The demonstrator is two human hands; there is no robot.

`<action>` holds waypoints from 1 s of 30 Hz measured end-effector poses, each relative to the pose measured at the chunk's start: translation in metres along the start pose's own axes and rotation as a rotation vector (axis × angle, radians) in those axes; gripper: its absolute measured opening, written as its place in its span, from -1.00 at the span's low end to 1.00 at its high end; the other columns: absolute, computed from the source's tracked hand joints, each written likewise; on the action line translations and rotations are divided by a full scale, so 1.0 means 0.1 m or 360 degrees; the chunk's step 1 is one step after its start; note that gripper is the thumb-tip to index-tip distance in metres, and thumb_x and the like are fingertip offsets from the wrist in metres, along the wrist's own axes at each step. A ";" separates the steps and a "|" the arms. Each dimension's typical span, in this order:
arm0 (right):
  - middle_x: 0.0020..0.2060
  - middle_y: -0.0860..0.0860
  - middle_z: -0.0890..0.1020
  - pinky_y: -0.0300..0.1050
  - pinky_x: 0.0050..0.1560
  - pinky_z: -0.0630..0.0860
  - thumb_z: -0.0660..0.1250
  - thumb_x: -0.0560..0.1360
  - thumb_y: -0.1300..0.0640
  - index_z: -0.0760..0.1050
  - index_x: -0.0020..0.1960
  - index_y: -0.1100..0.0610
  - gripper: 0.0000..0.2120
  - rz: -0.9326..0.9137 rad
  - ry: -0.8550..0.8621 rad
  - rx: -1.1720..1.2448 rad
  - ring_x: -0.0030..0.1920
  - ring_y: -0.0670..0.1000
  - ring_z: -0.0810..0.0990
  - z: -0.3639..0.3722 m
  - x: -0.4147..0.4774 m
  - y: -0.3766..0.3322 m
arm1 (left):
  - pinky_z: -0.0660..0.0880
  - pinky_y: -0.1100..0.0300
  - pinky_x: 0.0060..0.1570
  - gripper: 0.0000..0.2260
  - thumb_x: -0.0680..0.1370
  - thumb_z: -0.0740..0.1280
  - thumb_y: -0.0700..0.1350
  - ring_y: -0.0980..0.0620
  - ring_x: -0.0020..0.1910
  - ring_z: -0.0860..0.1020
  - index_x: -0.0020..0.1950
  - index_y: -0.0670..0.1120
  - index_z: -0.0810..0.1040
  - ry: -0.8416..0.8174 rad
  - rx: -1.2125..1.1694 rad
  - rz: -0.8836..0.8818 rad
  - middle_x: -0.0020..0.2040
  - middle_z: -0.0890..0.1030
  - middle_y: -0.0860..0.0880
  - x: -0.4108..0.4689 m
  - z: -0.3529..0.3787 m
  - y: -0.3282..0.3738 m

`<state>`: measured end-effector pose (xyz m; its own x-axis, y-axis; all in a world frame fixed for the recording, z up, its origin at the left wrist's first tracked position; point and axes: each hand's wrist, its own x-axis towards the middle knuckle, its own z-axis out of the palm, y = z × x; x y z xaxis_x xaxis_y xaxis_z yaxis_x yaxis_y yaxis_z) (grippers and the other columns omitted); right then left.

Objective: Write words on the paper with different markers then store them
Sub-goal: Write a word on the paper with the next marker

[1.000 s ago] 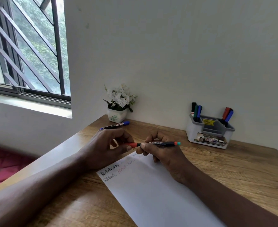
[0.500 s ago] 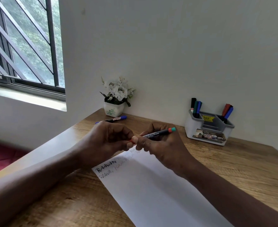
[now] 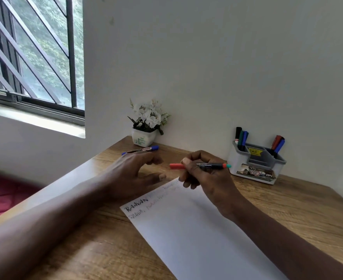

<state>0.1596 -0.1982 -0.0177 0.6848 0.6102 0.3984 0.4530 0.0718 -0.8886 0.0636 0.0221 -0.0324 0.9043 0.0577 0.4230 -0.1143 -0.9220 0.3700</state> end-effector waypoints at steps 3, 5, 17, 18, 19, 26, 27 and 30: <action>-0.10 0.14 0.73 -0.02 -0.15 0.54 0.36 0.61 0.08 0.64 0.14 0.13 -0.82 0.0011 -0.0034 -0.0048 -0.11 0.07 0.67 -0.09 0.00 0.00 | 0.36 0.12 0.42 -0.06 0.32 -0.07 0.65 0.12 0.47 0.37 0.52 0.14 0.37 -0.0274 0.0150 -0.0167 0.53 0.39 0.12 0.01 -0.02 -0.09; 0.02 0.05 0.72 -0.04 -0.06 0.50 0.35 0.54 -0.10 0.62 0.26 0.00 -0.66 0.0091 -0.0101 -0.0044 0.03 -0.01 0.65 -0.17 -0.02 0.01 | 0.24 0.12 0.49 0.10 0.24 -0.15 0.69 0.10 0.55 0.26 0.60 0.07 0.26 -0.0378 0.0148 -0.0257 0.60 0.27 0.09 0.03 -0.02 -0.11; -0.12 0.00 0.76 -0.07 -0.07 0.64 0.41 0.55 0.33 0.60 0.01 -0.02 -0.76 -0.0026 0.0916 -0.0370 -0.05 -0.02 0.74 -0.81 0.06 -0.02 | 0.18 0.03 0.55 -0.19 0.50 0.09 0.49 0.05 0.59 0.20 0.62 0.04 0.20 -0.0535 0.0332 -0.0249 0.64 0.18 0.08 0.12 0.07 -0.14; -0.13 0.03 0.76 -0.01 -0.09 0.66 0.43 0.54 0.31 0.56 0.06 -0.04 -0.74 -0.0054 0.1025 -0.0401 -0.07 0.03 0.74 -0.92 0.08 -0.03 | 0.18 0.03 0.55 -0.18 0.49 0.08 0.50 0.05 0.59 0.19 0.62 0.04 0.20 -0.0534 0.0336 -0.0247 0.64 0.18 0.08 0.12 0.08 -0.15; -0.12 0.06 0.75 -0.01 -0.12 0.68 0.45 0.53 0.29 0.52 0.15 -0.06 -0.68 -0.0084 0.1124 -0.0418 -0.08 0.06 0.74 -1.02 0.11 -0.06 | 0.18 0.03 0.55 -0.17 0.48 0.07 0.51 0.04 0.59 0.19 0.62 0.04 0.20 -0.0532 0.0338 -0.0237 0.64 0.17 0.08 0.13 0.08 -0.15; -0.08 0.06 0.66 -0.02 0.00 0.66 0.43 0.50 0.25 0.26 0.50 -0.12 -0.33 -0.0070 0.1758 -0.0698 -0.11 0.05 0.66 -1.81 0.49 -0.20 | 0.15 0.01 0.56 -0.08 0.39 -0.07 0.56 0.04 0.60 0.16 0.62 0.06 0.17 -0.0565 0.0403 -0.0205 0.65 0.14 0.07 0.13 0.10 -0.17; -0.06 0.08 0.65 -0.16 -0.10 0.64 0.41 0.51 0.26 0.26 0.50 -0.09 -0.34 -0.0051 0.1807 -0.0731 -0.13 0.03 0.63 -1.87 0.55 -0.21 | 0.15 0.01 0.54 -0.06 0.36 -0.09 0.56 0.04 0.60 0.17 0.62 0.07 0.18 -0.0573 0.0403 -0.0207 0.64 0.15 0.08 0.14 0.10 -0.17; 0.00 0.16 0.67 -0.36 -0.28 0.44 0.36 0.53 0.30 0.26 0.49 -0.04 -0.38 -0.0030 0.1854 -0.0912 -0.11 0.05 0.59 -1.95 0.65 -0.17 | 0.15 0.01 0.53 0.00 0.28 -0.13 0.57 0.03 0.59 0.18 0.61 0.08 0.19 -0.0588 0.0390 -0.0209 0.64 0.15 0.08 0.15 0.09 -0.17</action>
<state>0.3077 -0.3140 0.0674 0.6349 -0.4487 0.6289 0.4477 -0.4496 -0.7729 0.0826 0.0357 -0.0398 0.9957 0.0805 0.0458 0.0713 -0.9819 0.1755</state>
